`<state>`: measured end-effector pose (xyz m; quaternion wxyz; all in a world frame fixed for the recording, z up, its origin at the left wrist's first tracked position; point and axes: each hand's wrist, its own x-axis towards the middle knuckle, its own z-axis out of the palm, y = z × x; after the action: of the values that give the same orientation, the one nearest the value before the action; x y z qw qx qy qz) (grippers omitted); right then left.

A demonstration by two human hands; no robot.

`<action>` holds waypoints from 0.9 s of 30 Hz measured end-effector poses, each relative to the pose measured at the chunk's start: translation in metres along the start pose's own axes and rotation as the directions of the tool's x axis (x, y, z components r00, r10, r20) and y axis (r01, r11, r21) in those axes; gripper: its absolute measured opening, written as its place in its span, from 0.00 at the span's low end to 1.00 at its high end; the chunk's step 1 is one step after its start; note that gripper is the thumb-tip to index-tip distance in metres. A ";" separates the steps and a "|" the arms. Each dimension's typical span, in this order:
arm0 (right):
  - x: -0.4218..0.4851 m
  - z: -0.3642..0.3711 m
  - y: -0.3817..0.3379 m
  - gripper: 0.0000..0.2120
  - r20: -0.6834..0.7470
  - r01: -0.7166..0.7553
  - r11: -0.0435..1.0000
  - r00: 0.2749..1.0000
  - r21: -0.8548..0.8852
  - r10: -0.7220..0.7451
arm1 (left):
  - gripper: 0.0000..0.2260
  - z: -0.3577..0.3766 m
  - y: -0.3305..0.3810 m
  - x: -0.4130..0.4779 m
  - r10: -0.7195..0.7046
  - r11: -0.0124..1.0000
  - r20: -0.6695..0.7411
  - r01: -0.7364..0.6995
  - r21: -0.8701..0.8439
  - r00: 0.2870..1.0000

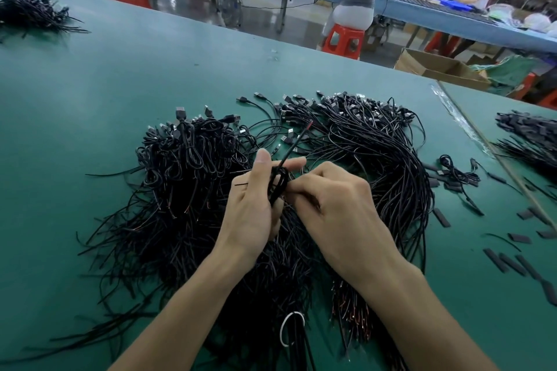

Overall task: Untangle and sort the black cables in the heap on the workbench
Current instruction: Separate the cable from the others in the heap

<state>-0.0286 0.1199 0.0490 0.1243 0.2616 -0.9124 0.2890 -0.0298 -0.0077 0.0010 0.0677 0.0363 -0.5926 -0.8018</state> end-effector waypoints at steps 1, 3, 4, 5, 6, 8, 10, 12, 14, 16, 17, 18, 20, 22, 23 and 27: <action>0.000 0.002 -0.001 0.07 -0.012 0.014 1.000 1.000 -0.019 -0.014 | 0.27 0.000 0.000 0.000 -0.015 1.000 -0.002 0.015 -0.018 1.000; -0.001 0.005 -0.003 0.05 0.001 0.066 0.993 0.998 -0.093 -0.066 | 0.26 -0.001 0.000 0.000 -0.035 0.998 0.005 0.035 -0.060 0.999; -0.002 0.006 -0.004 0.04 0.022 0.099 0.984 0.995 -0.145 -0.097 | 0.26 -0.001 0.000 0.000 -0.048 0.996 0.002 0.048 -0.069 0.999; -0.004 0.008 -0.005 0.03 0.042 0.127 0.973 0.992 -0.194 -0.122 | 0.26 -0.001 0.000 0.001 -0.068 0.996 -0.015 0.067 -0.066 0.998; -0.005 0.008 -0.006 0.03 0.053 0.151 0.962 0.988 -0.229 -0.143 | 0.27 0.000 0.000 0.002 -0.095 0.994 -0.048 0.092 -0.054 0.994; -0.005 0.008 -0.006 0.03 0.069 0.213 0.939 0.977 -0.270 -0.201 | 0.30 0.001 0.000 0.004 -0.159 0.987 -0.113 0.156 -0.033 0.981; -0.003 0.006 -0.004 0.03 0.098 0.305 0.895 0.952 -0.326 -0.289 | 0.29 0.000 0.000 0.006 -0.237 0.971 -0.090 0.233 -0.046 0.967; 0.000 0.002 -0.001 0.03 0.136 0.401 0.847 0.916 -0.349 -0.378 | 0.24 -0.003 0.000 0.006 -0.343 0.939 -0.020 0.343 -0.025 0.939; 0.003 -0.004 0.003 0.01 0.175 0.458 0.832 0.889 -0.313 -0.423 | 0.25 -0.005 -0.001 0.007 -0.444 0.895 0.037 0.440 0.074 0.895; 0.006 -0.008 0.007 0.04 0.198 0.479 0.839 0.876 -0.258 -0.439 | 0.27 -0.006 -0.002 0.007 -0.514 0.856 0.108 0.501 0.128 0.851; 0.007 -0.009 0.009 0.05 0.207 0.470 0.855 0.879 -0.220 -0.430 | 0.27 -0.008 -0.002 0.006 -0.538 0.843 0.155 0.526 0.116 0.828; 0.008 -0.009 0.011 0.05 0.208 0.447 0.876 0.888 -0.182 -0.410 | 0.28 -0.008 -0.002 0.006 -0.561 0.826 0.204 0.557 0.083 0.802; 0.010 -0.010 0.013 0.03 0.223 0.386 0.914 0.909 -0.128 -0.352 | 0.30 -0.012 -0.004 0.005 -0.563 0.797 0.357 0.603 -0.003 0.745; 0.010 -0.010 0.016 0.02 0.240 0.318 0.944 0.926 -0.086 -0.290 | 0.32 -0.014 -0.002 0.004 -0.517 0.798 0.498 0.602 -0.014 0.696; 0.009 -0.010 0.017 0.03 0.244 0.281 0.959 0.934 -0.047 -0.262 | 0.32 -0.016 0.000 0.005 -0.501 0.812 0.537 0.583 0.020 0.679; 0.011 -0.013 0.018 0.08 0.270 0.115 0.988 0.953 0.104 -0.140 | 0.23 -0.021 0.002 0.004 -0.445 0.887 0.601 0.418 0.194 0.664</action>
<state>-0.0465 0.1364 0.0552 0.0029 0.3629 -0.8886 0.2804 -0.0308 -0.0292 -0.0028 -0.3271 -0.0938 -0.5702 -0.7477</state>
